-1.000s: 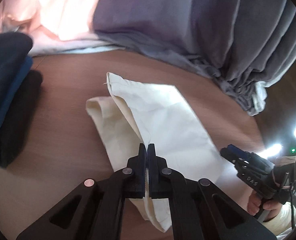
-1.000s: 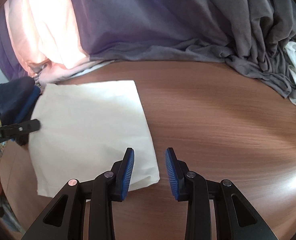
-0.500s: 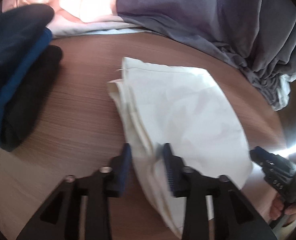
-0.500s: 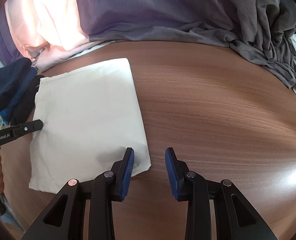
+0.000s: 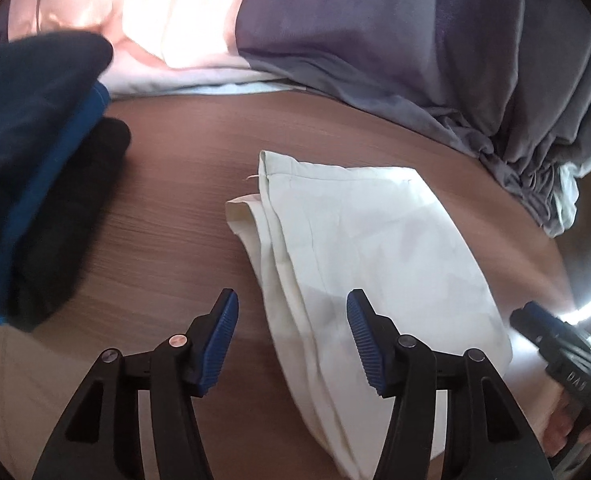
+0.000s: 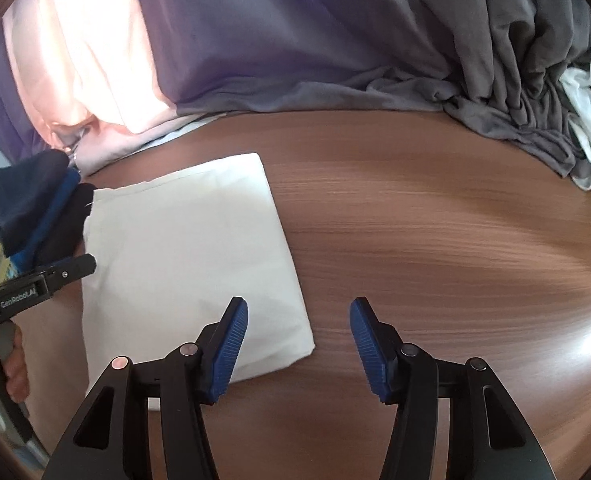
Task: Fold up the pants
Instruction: 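Grasp the folded edge with the right gripper while the left gripper grasps the waistband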
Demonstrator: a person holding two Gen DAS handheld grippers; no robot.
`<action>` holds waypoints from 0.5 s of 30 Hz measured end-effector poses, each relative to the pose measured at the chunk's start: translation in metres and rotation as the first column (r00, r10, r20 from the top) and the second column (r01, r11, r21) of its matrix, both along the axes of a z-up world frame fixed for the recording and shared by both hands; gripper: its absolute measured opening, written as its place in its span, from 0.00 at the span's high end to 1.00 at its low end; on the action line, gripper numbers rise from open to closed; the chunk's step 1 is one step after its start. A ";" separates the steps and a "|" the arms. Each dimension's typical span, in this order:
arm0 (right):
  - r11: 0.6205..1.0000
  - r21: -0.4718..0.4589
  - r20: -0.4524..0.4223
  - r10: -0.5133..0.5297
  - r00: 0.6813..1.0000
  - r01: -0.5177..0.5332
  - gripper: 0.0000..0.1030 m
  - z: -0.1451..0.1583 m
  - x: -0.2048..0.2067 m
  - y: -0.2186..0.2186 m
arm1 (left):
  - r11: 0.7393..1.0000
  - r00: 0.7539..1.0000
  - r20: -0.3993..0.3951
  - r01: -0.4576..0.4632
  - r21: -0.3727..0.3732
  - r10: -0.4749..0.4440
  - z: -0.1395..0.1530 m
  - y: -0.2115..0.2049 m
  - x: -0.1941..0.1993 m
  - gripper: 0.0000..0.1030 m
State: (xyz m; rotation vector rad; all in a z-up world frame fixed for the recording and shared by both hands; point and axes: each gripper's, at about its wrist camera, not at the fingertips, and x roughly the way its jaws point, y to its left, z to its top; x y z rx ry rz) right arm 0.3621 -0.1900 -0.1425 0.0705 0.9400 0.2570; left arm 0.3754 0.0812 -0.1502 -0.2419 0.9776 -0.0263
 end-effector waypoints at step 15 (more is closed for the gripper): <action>0.999 0.036 -0.044 -0.001 0.999 0.002 0.47 -0.027 0.013 0.010 | 0.995 1.000 -0.023 -0.012 -0.101 0.010 -0.027 0.007 0.018 0.46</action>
